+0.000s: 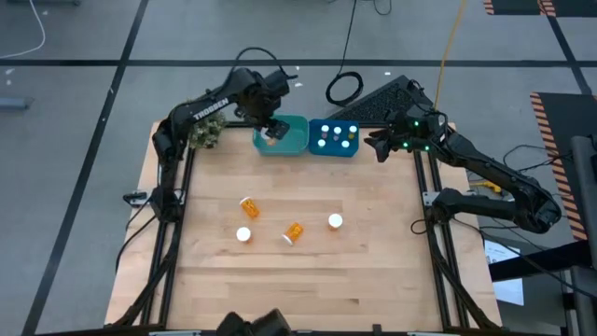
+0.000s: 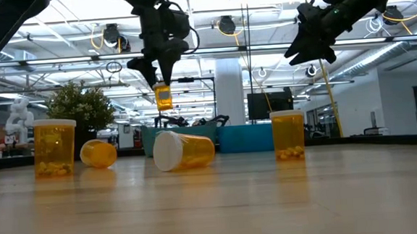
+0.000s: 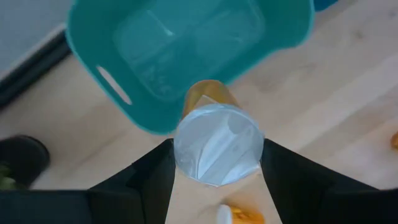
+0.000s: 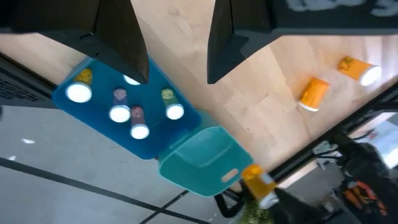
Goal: Pick and place medicine bottles into bin by pill shape (circle, oval)
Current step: Put the large orange capsule bottle into the green bin
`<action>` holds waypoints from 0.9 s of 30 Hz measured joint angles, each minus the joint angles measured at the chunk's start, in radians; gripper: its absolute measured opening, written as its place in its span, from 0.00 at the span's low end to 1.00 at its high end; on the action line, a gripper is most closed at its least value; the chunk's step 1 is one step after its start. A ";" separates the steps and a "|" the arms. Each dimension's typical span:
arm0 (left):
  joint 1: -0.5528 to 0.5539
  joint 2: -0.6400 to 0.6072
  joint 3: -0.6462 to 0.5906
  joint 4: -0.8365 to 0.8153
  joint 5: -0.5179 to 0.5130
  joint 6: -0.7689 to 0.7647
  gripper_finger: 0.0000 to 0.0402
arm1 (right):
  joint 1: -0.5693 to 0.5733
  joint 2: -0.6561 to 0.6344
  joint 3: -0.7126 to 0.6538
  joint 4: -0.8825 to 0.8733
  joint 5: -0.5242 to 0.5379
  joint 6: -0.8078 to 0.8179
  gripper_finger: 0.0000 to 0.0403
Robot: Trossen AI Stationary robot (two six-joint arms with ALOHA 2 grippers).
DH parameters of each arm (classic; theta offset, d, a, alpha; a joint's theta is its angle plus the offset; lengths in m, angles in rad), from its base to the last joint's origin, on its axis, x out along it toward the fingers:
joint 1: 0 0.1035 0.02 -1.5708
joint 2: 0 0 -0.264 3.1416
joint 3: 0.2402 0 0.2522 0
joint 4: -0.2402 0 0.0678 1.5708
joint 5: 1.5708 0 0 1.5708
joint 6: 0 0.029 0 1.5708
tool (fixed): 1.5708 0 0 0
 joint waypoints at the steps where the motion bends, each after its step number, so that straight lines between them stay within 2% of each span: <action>1: 0.011 0.000 0.000 0.005 -0.001 0.016 0.56 | 0.000 0.000 0.000 0.004 -0.017 0.007 0.39; 9: 0.097 0.033 0.000 0.041 -0.028 0.148 0.56 | 0.063 0.000 0.000 0.046 -0.036 0.077 0.39; 13: 0.125 0.071 -0.001 0.040 -0.030 0.214 0.56 | 0.104 0.000 0.000 0.071 0.016 0.118 0.39; 20: 0.130 0.107 -0.001 0.122 -0.059 0.272 0.56 | 0.153 0.000 0.000 0.078 0.089 0.171 0.39; 27: 0.130 0.140 -0.001 0.174 -0.079 0.287 0.56 | 0.171 0.000 0.000 0.081 0.095 0.178 0.39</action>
